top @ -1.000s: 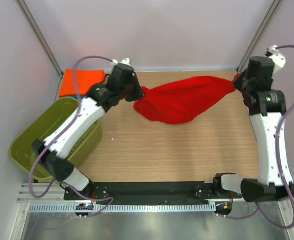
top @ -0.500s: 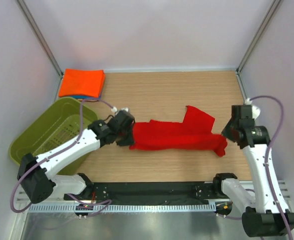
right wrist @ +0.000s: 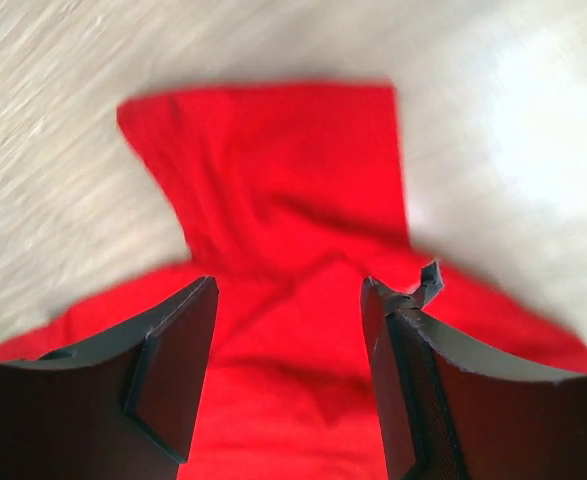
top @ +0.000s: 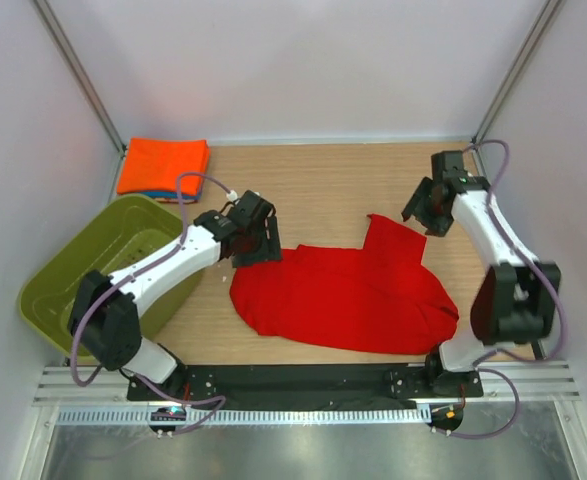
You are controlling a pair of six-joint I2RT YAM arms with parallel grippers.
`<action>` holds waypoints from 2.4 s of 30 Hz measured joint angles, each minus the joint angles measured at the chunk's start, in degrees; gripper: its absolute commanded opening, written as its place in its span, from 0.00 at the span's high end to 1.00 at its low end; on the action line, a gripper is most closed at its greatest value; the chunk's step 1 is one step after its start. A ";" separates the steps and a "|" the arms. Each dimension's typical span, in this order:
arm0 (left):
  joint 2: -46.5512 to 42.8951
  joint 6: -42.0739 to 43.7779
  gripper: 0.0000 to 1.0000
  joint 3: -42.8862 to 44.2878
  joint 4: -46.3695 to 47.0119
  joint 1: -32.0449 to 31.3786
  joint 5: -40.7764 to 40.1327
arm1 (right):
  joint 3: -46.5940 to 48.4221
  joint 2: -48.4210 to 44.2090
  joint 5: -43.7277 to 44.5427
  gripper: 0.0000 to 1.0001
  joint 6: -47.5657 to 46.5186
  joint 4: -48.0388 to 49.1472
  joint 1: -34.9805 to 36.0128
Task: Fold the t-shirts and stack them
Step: Flatten the tshirt out
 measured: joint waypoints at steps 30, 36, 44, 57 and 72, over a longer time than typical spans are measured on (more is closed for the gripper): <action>22.25 7.41 0.33 13.62 0.22 12.09 4.72 | 8.04 30.95 -2.45 0.90 -3.41 14.88 -8.31; 21.92 7.37 0.33 13.49 0.26 12.09 5.31 | 8.94 29.59 -5.49 0.99 -2.58 13.70 -8.35; 18.43 7.23 0.33 11.74 1.11 12.09 7.87 | 1.77 14.10 -9.88 0.51 -3.26 12.57 -8.11; 12.37 6.99 0.33 6.73 5.20 12.04 18.75 | 12.74 31.93 -21.70 0.31 -18.67 13.38 -5.86; 10.64 6.10 0.34 4.42 7.13 12.04 23.34 | 15.87 36.89 -25.68 0.62 -37.31 13.66 -0.98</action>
